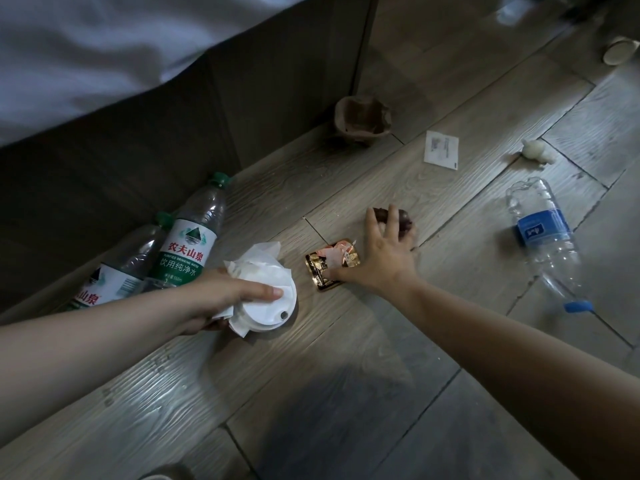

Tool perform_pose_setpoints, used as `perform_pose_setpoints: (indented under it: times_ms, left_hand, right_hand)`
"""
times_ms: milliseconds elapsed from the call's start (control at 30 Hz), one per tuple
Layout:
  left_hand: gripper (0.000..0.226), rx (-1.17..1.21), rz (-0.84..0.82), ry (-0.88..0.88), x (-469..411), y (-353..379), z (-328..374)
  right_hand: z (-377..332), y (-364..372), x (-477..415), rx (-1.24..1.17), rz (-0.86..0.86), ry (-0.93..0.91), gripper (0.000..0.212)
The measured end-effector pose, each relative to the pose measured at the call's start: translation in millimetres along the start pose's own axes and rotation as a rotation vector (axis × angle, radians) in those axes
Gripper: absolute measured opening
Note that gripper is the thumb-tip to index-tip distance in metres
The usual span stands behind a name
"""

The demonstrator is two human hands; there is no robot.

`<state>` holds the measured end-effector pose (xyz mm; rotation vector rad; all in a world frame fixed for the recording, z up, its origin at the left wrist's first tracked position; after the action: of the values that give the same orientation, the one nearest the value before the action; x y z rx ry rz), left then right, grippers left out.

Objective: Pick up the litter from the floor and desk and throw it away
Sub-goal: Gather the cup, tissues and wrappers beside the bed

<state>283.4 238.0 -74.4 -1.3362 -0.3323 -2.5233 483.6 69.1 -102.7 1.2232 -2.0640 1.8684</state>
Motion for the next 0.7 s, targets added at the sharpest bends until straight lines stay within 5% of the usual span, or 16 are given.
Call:
perform_pose_setpoints:
  times_ms: [367,700]
  left_hand:
    - [0.090,0.005,0.027,-0.023,-5,0,0]
    - [0.090,-0.012,0.023,-0.023,-3,3,4]
  right_hand:
    - [-16,13,13,-0.106,0.308,-0.186,0.080]
    - [-19,3,14,-0.199,0.174,-0.133,0.073]
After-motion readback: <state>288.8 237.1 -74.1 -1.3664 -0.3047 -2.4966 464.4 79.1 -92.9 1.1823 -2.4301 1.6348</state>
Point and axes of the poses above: each hand's wrist, its own x-axis away from the middle knuckle, its own y-axis out of the palm, z = x × y, the point moved 4 cm from there along -x, towards the middle knuckle, and after that the axes turned 10 degrees about -z, right-handed, at the moved point
